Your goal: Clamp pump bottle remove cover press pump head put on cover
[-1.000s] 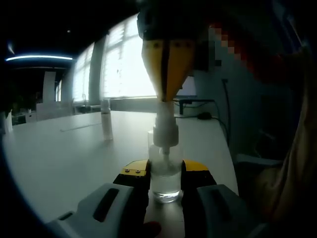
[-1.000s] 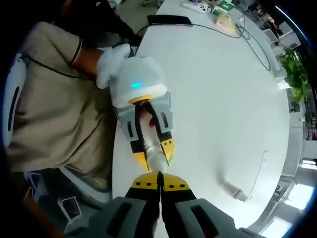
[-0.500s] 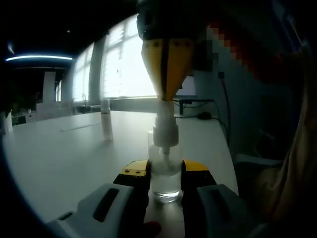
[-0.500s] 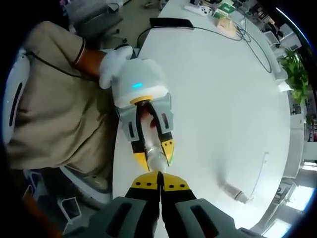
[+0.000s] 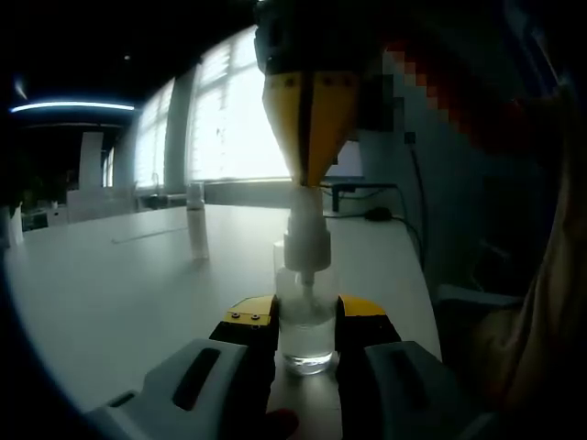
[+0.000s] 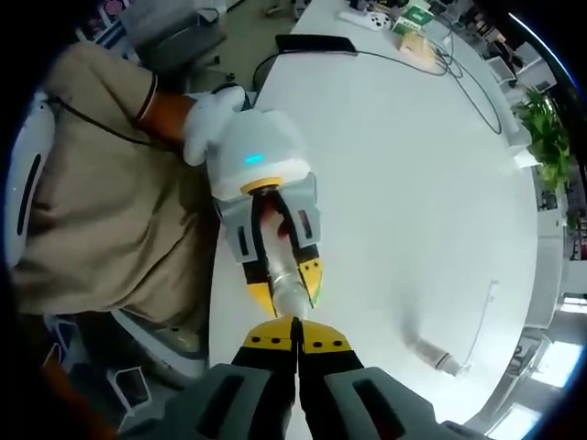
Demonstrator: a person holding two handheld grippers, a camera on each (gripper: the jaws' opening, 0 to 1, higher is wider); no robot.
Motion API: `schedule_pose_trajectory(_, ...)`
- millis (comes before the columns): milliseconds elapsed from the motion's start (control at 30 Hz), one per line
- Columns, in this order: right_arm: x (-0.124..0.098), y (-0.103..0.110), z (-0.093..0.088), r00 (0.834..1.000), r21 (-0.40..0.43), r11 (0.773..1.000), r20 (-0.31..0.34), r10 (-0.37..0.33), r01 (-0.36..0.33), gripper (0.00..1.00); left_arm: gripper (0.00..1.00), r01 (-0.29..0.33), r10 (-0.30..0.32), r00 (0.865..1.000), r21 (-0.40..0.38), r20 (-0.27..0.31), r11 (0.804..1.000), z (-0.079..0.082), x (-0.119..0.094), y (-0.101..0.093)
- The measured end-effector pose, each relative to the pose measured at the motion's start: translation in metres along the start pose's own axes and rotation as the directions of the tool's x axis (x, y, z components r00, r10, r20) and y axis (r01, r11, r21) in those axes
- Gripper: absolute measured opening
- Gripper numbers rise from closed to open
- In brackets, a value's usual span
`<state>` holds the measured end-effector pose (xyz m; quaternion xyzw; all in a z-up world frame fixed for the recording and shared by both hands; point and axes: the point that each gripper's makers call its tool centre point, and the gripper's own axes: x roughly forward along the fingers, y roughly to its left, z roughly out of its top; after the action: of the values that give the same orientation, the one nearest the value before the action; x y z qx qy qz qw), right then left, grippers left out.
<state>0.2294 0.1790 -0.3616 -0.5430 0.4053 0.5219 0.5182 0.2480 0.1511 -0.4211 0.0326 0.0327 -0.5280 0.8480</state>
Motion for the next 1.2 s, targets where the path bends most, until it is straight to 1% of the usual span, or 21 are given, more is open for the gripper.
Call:
schedule_pose_trajectory(167,0.0001,0.0003,0.0000,1.000,0.004,1.000,-0.005,-0.003,0.003,0.00,0.15,0.000,0.000,1.000,0.002,0.000,1.000,0.0001,-0.0004,-0.0009)
schedule_pose_trajectory(267,0.0002,0.0007,0.0003,1.000,-0.010,1.000,-0.004,-0.006,0.006,0.00,0.15,0.000,0.000,1.000,0.002,0.000,1.000,0.0002,-0.0005,-0.0014)
schedule_pose_trajectory(333,0.0040,0.0014,0.0004,1.000,-0.013,1.000,-0.008,-0.006,0.006,0.00,0.15,0.000,0.000,1.000,0.002,0.000,1.000,0.0000,-0.0005,-0.0009)
schedule_pose_trajectory(700,0.0066,0.0023,0.0004,1.000,-0.012,1.000,-0.019,-0.007,0.007,0.00,0.15,-0.002,0.002,1.000,0.003,-0.001,1.000,0.0001,-0.0004,-0.0012)
schedule_pose_trajectory(1000,0.0061,0.0026,-0.0006,1.000,0.011,1.000,0.009,0.004,-0.004,0.00,0.15,-0.001,0.001,1.000,0.004,-0.002,1.000,0.0001,-0.0004,-0.0014)
schedule_pose_trajectory(1200,0.0062,0.0031,0.0002,1.000,0.004,1.000,-0.001,-0.002,0.002,0.00,0.15,-0.002,0.002,1.000,0.004,-0.002,1.000,-0.0002,-0.0003,-0.0010)
